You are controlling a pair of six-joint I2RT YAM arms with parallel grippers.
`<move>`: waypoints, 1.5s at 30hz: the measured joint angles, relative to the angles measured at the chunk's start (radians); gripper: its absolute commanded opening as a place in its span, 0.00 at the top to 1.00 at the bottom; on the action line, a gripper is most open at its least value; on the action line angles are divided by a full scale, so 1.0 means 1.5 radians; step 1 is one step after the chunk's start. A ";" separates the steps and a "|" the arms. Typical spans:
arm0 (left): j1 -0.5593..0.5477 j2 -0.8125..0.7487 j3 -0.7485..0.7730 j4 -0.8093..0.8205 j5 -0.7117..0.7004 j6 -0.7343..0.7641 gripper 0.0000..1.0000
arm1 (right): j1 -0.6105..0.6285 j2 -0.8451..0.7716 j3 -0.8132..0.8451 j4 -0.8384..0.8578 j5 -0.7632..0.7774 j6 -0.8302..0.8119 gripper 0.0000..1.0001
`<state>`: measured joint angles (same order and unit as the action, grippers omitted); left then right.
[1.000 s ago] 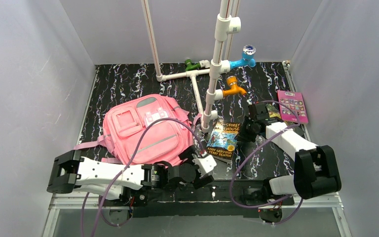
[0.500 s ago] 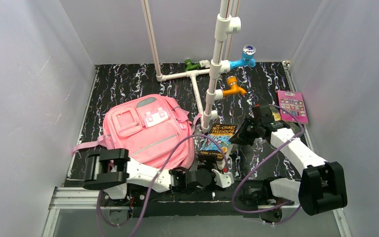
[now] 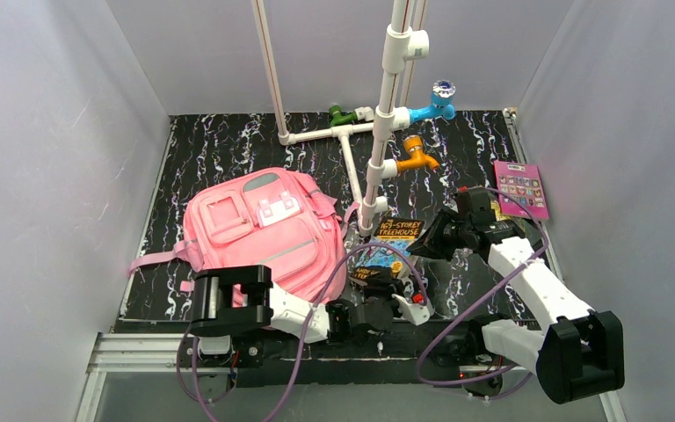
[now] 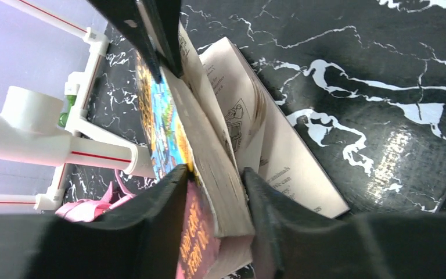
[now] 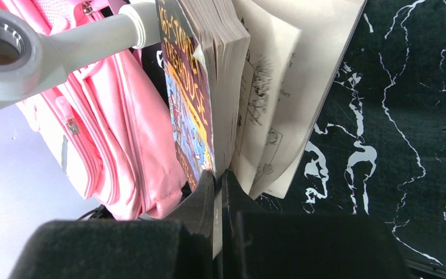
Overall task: Pack the student bag
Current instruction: Pick up the book from the center of the board.
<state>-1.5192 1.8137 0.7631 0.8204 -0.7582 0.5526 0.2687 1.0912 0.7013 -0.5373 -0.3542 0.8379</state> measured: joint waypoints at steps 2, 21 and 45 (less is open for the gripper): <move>0.001 -0.009 0.000 0.001 -0.005 0.002 0.87 | 0.000 -0.010 0.000 -0.005 0.000 -0.007 0.83; 0.006 -0.387 0.085 -0.472 0.160 -0.248 1.00 | 0.000 -0.017 0.234 -0.247 0.123 -0.259 0.02; 0.077 -0.789 0.065 -0.804 0.424 -0.126 1.00 | 0.061 -0.144 -0.048 0.254 -0.243 0.254 0.02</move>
<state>-1.4044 0.6296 0.8604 -0.3859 -0.1215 0.3630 0.3595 0.8757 0.6292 -0.1558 -0.7181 1.2182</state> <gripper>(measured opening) 0.146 0.983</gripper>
